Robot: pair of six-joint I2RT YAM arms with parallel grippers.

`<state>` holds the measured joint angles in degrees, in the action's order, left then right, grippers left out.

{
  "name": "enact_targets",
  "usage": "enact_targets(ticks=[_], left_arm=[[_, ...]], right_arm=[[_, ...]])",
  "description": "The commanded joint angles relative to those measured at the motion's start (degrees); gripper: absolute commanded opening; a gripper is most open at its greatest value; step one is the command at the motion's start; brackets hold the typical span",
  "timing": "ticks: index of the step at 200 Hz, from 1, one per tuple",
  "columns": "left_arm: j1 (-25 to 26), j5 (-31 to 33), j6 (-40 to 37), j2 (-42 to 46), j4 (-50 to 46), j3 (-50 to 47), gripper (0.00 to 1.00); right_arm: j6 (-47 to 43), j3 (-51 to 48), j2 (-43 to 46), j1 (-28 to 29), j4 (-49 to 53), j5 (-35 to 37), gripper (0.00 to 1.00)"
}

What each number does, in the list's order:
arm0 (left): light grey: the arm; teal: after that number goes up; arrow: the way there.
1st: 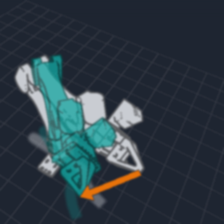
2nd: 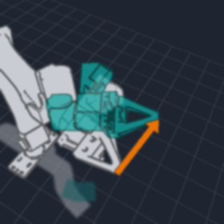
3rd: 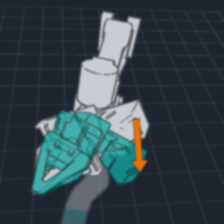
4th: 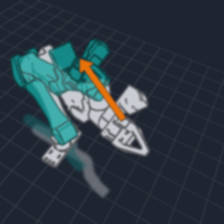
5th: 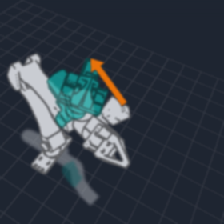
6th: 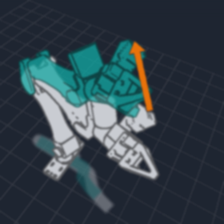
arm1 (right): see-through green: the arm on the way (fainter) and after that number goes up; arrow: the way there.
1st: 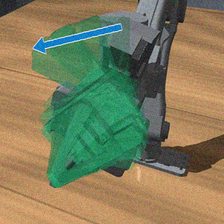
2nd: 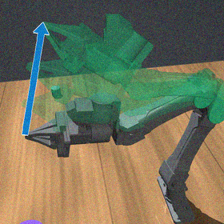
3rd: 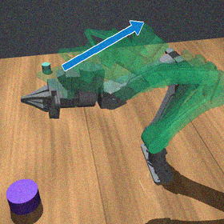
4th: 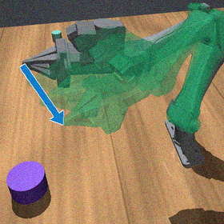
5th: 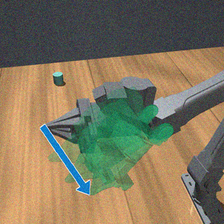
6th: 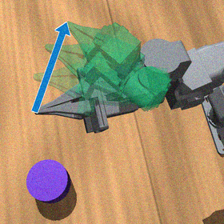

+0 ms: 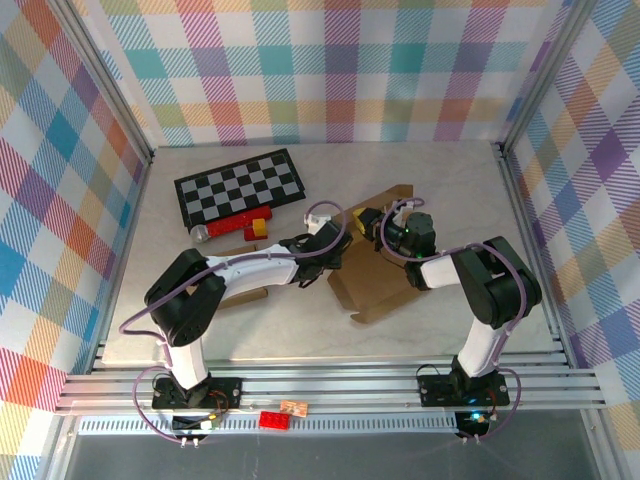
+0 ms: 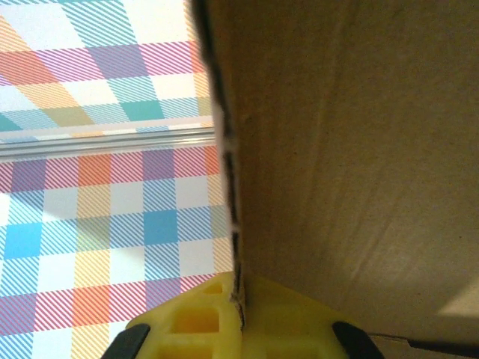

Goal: Fold the paper box

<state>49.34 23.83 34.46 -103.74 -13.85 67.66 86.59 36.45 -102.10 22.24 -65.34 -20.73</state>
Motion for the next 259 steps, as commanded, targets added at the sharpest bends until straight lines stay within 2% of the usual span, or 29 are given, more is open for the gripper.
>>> enact_targets(ticks=[1, 11, 39, 55, 72, 82, 112, 139, 189, 259], left_arm=[[0.7, 4.3, 2.3, -1.1, -1.6, 2.5, 0.0], [0.7, 5.5, 2.6, -1.0, -4.9, 3.0, 0.0], [0.7, 9.2, 2.1, -0.5, -10.8, 5.3, 0.0], [0.5, 11.0, 0.7, -0.1, -14.3, 6.7, 0.0], [-0.1, 11.6, -1.6, -0.5, -19.2, 8.9, 0.0], [-0.5, 11.2, -3.5, -0.4, -20.8, 9.7, 0.0], [-3.0, 7.1, -7.0, 1.6, -23.3, 9.8, 0.0], [-5.7, 1.0, -9.6, 3.3, -23.6, 9.8, 0.0], [-7.8, -5.4, -13.5, 3.0, -25.4, 11.1, 0.0], [-7.9, -6.7, -13.1, 2.5, -24.9, 11.3, 0.0]], right_arm=[[0.6, 0.1, 1.6, 2.4, 6.0, -3.4, 0.0], [0.2, 0.4, 3.0, 2.3, 9.3, -3.0, 0.03], [-4.1, 3.8, 10.5, 2.1, 28.2, -2.1, 0.41], [-9.4, 8.2, 16.4, 1.5, 44.7, -0.8, 0.62], [-15.6, 14.2, 21.2, 0.4, 60.4, 0.7, 0.74], [-17.4, 16.1, 23.7, -0.6, 66.1, 1.8, 0.77], [-20.2, 20.2, 27.4, -5.7, 76.3, 1.5, 0.79], [-25.7, 25.6, 26.1, -9.1, 84.6, 1.9, 0.75], [-30.7, 31.5, 18.2, -12.0, 85.4, 0.3, 0.65], [-33.9, 36.3, 7.9, -11.6, 85.1, -2.7, 0.64]])
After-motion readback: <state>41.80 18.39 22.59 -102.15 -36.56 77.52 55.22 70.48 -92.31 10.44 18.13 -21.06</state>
